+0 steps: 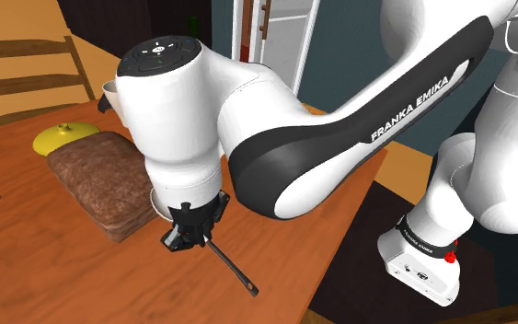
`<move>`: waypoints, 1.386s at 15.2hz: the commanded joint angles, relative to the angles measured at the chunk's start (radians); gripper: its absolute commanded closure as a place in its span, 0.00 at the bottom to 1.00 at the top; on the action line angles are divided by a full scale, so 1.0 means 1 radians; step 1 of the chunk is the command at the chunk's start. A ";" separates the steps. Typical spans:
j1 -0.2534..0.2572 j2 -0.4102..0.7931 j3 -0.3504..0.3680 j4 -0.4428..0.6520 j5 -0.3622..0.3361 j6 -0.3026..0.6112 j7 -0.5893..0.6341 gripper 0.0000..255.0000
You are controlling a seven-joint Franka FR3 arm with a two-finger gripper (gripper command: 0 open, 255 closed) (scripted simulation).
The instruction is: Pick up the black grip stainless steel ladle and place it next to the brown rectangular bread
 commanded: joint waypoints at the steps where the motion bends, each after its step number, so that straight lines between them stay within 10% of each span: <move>1: 0.001 0.013 -0.003 -0.014 -0.009 0.024 0.006 1.00; 11: 0.003 0.031 -0.007 -0.028 -0.022 0.053 0.017 1.00; 12: 0.003 0.030 -0.007 -0.029 -0.022 0.053 0.016 0.00; 21: 0.002 -0.017 0.008 0.044 0.015 -0.059 -0.007 0.00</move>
